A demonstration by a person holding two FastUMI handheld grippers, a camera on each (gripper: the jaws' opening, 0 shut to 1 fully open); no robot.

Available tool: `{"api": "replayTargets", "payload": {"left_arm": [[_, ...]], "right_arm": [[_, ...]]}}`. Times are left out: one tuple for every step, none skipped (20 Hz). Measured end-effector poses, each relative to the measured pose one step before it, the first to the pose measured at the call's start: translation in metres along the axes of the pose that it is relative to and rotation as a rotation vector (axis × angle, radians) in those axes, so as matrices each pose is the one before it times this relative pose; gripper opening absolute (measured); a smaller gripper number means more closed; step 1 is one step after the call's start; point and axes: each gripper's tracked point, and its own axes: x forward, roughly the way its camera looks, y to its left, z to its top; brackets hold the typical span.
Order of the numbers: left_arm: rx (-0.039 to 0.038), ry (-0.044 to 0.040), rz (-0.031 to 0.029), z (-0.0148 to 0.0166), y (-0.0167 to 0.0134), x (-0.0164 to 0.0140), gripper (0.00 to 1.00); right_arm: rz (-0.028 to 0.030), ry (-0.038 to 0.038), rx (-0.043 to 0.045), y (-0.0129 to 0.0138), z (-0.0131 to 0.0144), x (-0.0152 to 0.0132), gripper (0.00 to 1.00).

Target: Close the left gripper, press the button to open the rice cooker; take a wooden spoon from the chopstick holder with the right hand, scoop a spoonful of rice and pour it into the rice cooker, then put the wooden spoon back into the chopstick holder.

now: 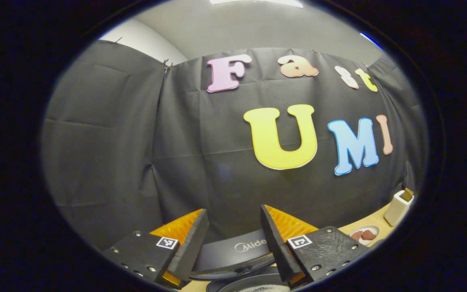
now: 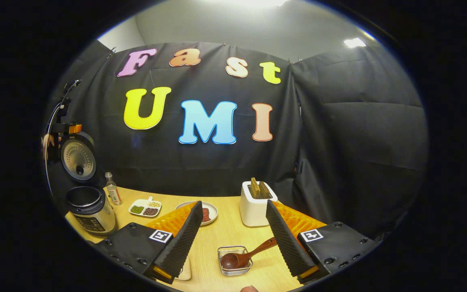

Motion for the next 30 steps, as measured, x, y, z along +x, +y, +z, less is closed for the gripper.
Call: {"api": "replayTargets", "payload": {"left_arm": [[-0.01085,0.00966,-0.00184,-0.00199,-0.00140,-0.00209,0.82],[-0.02034,0.00305,-0.00452,-0.00151,-0.00129,-0.00230,0.82],[-0.02851,0.00670,-0.00705,-0.00163,-0.00164,-0.00441,0.82],[-0.02390,0.00548,-0.00468,-0.00177,-0.00022,-0.00562,0.83],[-0.00452,0.00576,-0.00639,-0.00240,-0.00266,-0.00530,0.82],[0.00423,0.00581,-0.00340,-0.00407,-0.00441,-0.00648,0.82],[0.00458,0.00391,-0.00291,-0.00311,-0.00283,-0.00680,0.82],[-0.00012,0.00417,-0.00302,-0.00314,-0.00311,-0.00859,0.82],[-0.00375,0.00543,-0.00356,-0.00226,-0.00307,-0.00833,0.82],[-0.00387,0.00506,-0.00592,-0.00464,-0.00476,-0.00904,0.82],[-0.00353,0.00709,-0.00725,-0.00411,-0.00526,-0.00833,0.82],[-0.00106,0.00745,-0.00808,-0.00594,-0.00352,-0.00738,0.82],[-0.00027,0.00813,-0.00557,-0.00489,-0.00357,-0.00697,0.82],[0.00009,0.00854,-0.00555,-0.00592,-0.00342,-0.00568,0.82],[-0.00185,0.00809,-0.00423,-0.00553,-0.00303,-0.00616,0.83],[-0.00360,0.01024,-0.00225,-0.00653,-0.00350,-0.00643,0.83],[-0.00308,0.00750,-0.00173,-0.00446,-0.00247,-0.00577,0.83],[-0.00005,0.00776,-0.00288,-0.00656,-0.00263,-0.00533,0.83],[0.00094,0.00370,-0.00207,-0.00373,-0.00152,-0.00452,0.82],[-0.00158,0.00650,-0.00189,-0.00682,-0.00424,-0.00453,0.82],[-0.00105,0.00431,-0.00153,-0.00572,-0.00178,-0.00511,0.82],[-0.00158,0.00680,-0.00118,-0.00574,-0.00176,-0.00353,0.82],[-0.00076,0.00490,-0.00040,-0.00546,-0.00084,-0.00448,0.82],[-0.00003,0.00614,-0.00029,-0.00711,-0.00163,-0.00544,0.82],[0.00009,0.00622,-0.00153,-0.00573,-0.00205,-0.00518,0.82],[-0.00093,0.00645,-0.00202,-0.00742,-0.00376,-0.00115,0.82],[-0.00358,0.00579,-0.00142,-0.00556,-0.00188,-0.00330,0.82],[-0.00205,0.00671,-0.00114,-0.00820,-0.00192,-0.00296,0.83],[0.00001,0.00643,-0.00113,-0.00657,-0.00179,-0.00337,0.83],[-0.00054,0.00627,-0.00144,-0.00749,-0.00195,-0.00111,0.83]], "right_arm": [[0.00844,0.00122,-0.00123,0.00064,-0.00008,0.00001,0.98],[0.00815,-0.00193,-0.00198,0.00071,0.00178,0.00017,0.98],[0.00818,-0.00354,-0.00304,0.00023,0.00236,0.00041,0.99],[0.00866,-0.00305,-0.00268,-0.00042,0.00214,-0.00039,0.98],[0.00934,-0.00346,-0.00165,-0.00033,0.00045,-0.00029,0.98],[0.00919,-0.00213,-0.00122,-0.00076,0.00097,-0.00065,0.98],[0.00734,-0.00170,-0.00016,-0.00096,0.00097,-0.00014,0.94],[0.00727,-0.00125,0.00207,-0.00163,0.00035,-0.00150,0.98],[0.00816,0.00028,0.00592,0.00098,-0.00451,0.00143,0.98],[0.00814,0.00146,0.00510,-0.00076,-0.00170,-0.00076,0.98],[0.00815,0.00239,0.00354,-0.00081,-0.00083,-0.00066,0.98],[0.00655,0.00139,0.00169,-0.00196,-0.00056,-0.00138,0.98],[0.00588,-0.00102,0.00206,-0.00051,0.00091,0.00027,0.98],[0.00655,-0.00154,0.00204,-0.00157,0.00002,-0.00101,0.94],[0.00609,-0.00220,0.00220,-0.00188,0.00030,-0.00208,0.99],[0.00507,-0.00261,0.00146,-0.00167,0.00092,-0.00223,0.98],[0.00520,-0.00037,0.00129,-0.00208,-0.00002,-0.00204,0.98],[0.00603,0.00056,0.00213,-0.00183,-0.00008,-0.00134,0.98],[0.00591,-0.00041,0.00202,-0.00088,0.00031,-0.00138,0.99],[0.00459,-0.00067,0.00032,-0.00176,0.00060,-0.00221,0.99],[0.00303,-0.00081,-0.00096,-0.00304,-0.00028,-0.00221,0.98],[0.00248,-0.00102,-0.00153,-0.00227,0.00098,-0.00129,0.98],[0.00127,-0.00129,-0.00060,-0.00259,0.00077,-0.00077,0.99],[0.00108,0.00085,0.00030,-0.00233,0.00053,-0.00146,0.98],[0.00096,0.00183,0.00186,-0.00177,-0.00124,-0.00141,0.98],[0.00088,0.00328,0.00286,-0.00213,-0.00096,-0.00185,0.98],[0.00106,0.00069,0.00282,-0.00110,-0.00009,-0.00089,0.98],[0.00059,0.00096,-0.00017,-0.00156,0.00015,-0.00059,0.99],[-0.00026,-0.00009,-0.00233,-0.00096,0.00028,-0.00117,1.00],[-0.00038,0.00030,-0.00282,-0.00183,0.00025,-0.00048,0.99]]}}
